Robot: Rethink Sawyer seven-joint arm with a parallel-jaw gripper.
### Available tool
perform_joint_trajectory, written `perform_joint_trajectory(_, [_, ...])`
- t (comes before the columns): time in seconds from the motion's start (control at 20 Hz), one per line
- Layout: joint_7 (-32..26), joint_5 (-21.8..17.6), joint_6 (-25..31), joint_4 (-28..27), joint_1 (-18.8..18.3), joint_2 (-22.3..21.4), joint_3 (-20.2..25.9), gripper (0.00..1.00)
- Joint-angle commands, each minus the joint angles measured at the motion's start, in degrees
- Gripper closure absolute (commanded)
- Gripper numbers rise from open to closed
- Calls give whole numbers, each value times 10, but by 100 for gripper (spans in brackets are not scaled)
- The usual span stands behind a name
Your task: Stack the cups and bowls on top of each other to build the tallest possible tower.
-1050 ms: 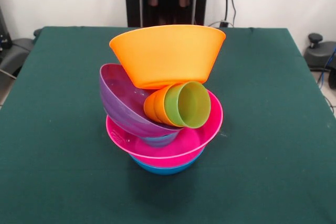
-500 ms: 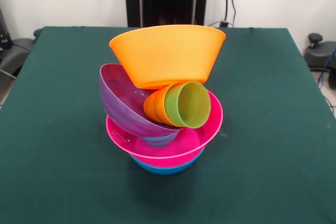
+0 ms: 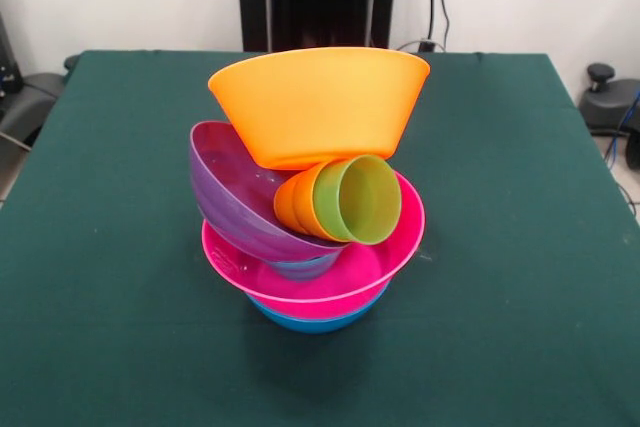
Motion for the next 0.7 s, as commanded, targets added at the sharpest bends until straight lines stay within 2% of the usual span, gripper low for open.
perform_joint_trajectory(0.05, [118, -4, -59, -50, 0, -18, 37, 0])
perform_joint_trajectory(0.25, [152, -10, -101, -76, -10, -43, 5, 0])
perform_joint_trajectory(0.6, [226, 3, -239, -195, -63, -107, -48, 0])
perform_joint_trajectory(0.7, [240, 12, -257, -220, -75, -114, -54, 0])
